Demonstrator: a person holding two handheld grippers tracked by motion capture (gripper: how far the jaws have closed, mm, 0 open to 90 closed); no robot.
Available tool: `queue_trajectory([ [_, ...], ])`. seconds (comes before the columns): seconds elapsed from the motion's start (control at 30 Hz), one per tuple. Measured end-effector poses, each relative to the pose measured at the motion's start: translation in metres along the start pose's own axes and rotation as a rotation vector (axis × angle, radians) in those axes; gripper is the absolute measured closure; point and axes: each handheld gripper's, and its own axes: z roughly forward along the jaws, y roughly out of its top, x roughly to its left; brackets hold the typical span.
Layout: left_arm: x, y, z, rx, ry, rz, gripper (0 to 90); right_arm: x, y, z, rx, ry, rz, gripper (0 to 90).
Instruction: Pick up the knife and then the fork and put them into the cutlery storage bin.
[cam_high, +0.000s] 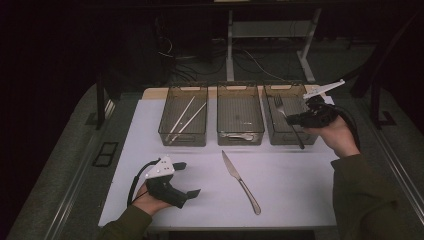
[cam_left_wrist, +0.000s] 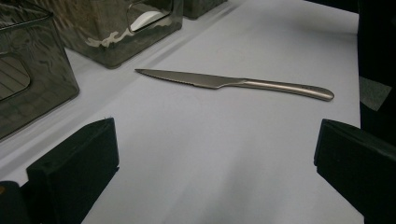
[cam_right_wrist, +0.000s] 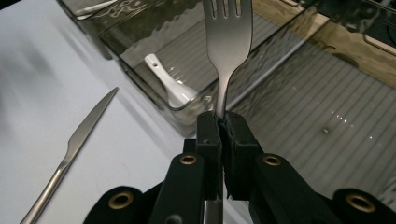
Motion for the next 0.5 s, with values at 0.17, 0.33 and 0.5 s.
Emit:
queue_trajectory([
  [0.17,0.0,0.0,0.0,0.004,-0.003,0.001,0.0,-0.01,0.011,-0.012,-0.017,-0.024,0.014,85.7],
  [0.33,0.0,0.0,0.0,0.002,-0.002,0.003,0.0,-0.022,0.028,-0.017,-0.007,-0.065,0.017,85.7],
  [0.5,0.0,0.0,0.0,0.003,-0.005,0.002,0.0,-0.042,0.033,-0.008,-0.008,-0.096,0.039,85.7],
])
